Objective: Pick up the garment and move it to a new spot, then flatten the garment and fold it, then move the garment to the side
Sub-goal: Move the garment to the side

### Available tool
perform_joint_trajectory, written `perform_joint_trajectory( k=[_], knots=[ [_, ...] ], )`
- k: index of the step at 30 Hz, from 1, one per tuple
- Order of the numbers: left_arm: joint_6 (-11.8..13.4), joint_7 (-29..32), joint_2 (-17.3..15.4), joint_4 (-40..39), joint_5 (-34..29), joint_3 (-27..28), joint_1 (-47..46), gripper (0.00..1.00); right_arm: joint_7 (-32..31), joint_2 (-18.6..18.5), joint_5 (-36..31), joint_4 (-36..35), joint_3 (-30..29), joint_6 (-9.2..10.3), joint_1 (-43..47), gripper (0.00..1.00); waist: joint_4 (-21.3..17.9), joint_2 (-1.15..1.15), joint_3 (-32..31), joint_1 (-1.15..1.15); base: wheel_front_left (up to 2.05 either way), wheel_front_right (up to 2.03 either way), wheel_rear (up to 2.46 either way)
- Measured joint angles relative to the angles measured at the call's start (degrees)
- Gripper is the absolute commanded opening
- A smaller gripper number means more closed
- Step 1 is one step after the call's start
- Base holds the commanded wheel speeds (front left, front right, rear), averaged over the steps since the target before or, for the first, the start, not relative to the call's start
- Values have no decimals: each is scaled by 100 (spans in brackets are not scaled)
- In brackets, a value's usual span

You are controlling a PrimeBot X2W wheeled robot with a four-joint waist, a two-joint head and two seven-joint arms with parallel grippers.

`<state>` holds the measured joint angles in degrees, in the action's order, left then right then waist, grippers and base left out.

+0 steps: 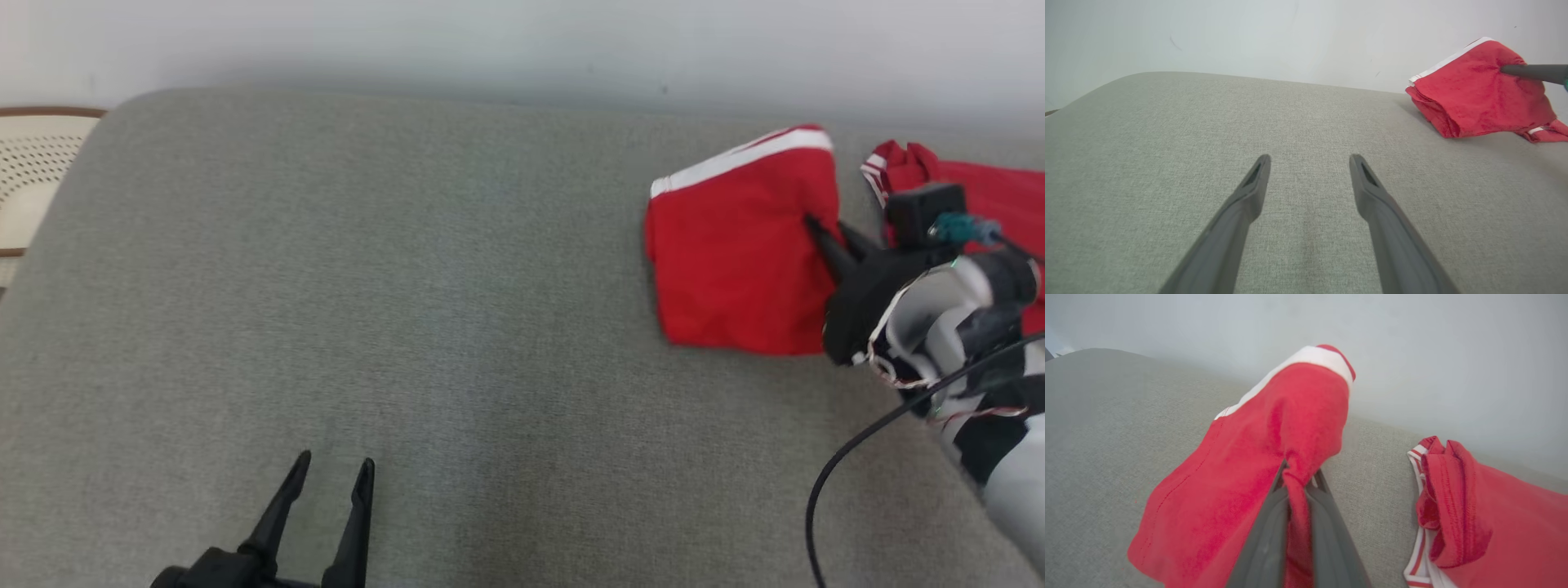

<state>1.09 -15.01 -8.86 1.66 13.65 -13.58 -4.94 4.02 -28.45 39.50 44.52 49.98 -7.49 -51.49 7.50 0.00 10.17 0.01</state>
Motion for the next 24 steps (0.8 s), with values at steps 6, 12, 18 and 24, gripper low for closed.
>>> perform_joint_trajectory(
  k=[6, 12, 18, 24],
  knots=[
    [-29, 0, -114, -152, -7, 113, -120, 100, -209, -567, 232, 23, 304, 0, -580, 0, -246, 0, 363, 0, 0, 0, 0],
    [-31, 0, -250, -357, -43, 203, -157, 100, -363, -1069, 380, 51, 536, -1, -1049, 0, -381, 0, 680, 0, 0, 0, 0],
    [9, 9, -336, -511, -66, 242, -154, 100, -506, -1414, 548, 20, 661, -2, -1374, 0, -456, 0, 839, 0, 0, 0, 0],
    [51, 71, -434, -730, -119, 267, -198, 100, -561, -1757, 687, 18, 844, -2, -1718, 0, -525, 0, 1036, 0, 0, 0, 0]
  ],
)
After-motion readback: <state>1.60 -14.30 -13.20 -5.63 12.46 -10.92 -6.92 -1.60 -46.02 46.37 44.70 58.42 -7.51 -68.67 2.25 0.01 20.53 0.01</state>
